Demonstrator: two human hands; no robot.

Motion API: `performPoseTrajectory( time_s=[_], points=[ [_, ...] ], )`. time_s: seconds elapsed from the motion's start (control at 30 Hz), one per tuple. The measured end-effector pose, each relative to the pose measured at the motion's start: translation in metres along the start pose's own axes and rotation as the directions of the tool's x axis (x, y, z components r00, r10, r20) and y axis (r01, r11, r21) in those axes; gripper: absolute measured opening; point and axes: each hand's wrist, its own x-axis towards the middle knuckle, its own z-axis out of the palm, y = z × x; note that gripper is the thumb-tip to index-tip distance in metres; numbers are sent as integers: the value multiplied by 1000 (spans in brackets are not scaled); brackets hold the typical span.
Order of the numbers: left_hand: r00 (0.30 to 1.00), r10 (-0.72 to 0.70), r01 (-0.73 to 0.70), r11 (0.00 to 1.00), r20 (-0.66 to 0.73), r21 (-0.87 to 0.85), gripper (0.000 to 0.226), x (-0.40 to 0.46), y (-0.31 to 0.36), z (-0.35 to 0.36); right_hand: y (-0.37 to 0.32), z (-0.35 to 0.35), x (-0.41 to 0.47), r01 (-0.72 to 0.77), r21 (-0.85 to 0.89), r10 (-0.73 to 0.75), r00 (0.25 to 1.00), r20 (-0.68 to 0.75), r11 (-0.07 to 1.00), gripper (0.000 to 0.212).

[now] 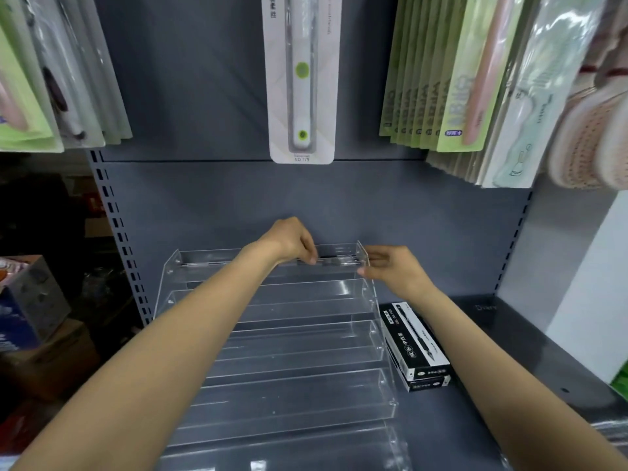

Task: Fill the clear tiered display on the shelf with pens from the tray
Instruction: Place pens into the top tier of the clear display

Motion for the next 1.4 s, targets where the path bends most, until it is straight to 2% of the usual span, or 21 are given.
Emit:
performPoseTrajectory(
  time_s=[0.23, 0.37, 0.5, 0.57, 0.77, 0.9, 1.03, 1.17, 1.4],
  points=[
    [1000, -7, 7, 1000, 6, 29, 20, 0, 2, 1, 2, 4, -1, -53, 59, 56, 997, -54, 997, 42],
    [1000, -12, 12, 1000, -24, -19, 20, -3, 1, 4, -3, 6, -9, -47, 0, 47, 994, -95, 999, 38],
    [980, 11, -48, 982, -196, -184, 21, -19, 0, 6, -18, 11, -18, 44, -232, -103, 963, -250, 972, 35],
    [953, 36, -116, 960, -299, -254, 20, -34, -4, 3, -33, 18, -23, 111, -230, -170, 952, -255, 967, 33],
    [861, -26, -161, 933, -507, -321, 7, -117, -52, -26, -92, 85, -50, 217, -84, -225, 969, -104, 973, 19],
    [807, -121, -65, 955, -578, -290, 5, -200, -118, -46, -133, 166, -76, 280, -35, -278, 960, 39, 959, 18],
    [794, -267, 86, 939, -546, -334, 7, -286, -203, -51, -167, 267, -114, 252, 49, -257, 944, 209, 966, 16],
    [795, -410, 265, 898, -447, -352, 10, -359, -286, -40, -181, 372, -154, 180, 57, -188, 915, 356, 982, 15],
    [821, -515, 467, 854, -246, -230, 8, -422, -400, 7, -135, 507, -205, 55, -199, 61, 843, 535, 979, 25]
  ],
)
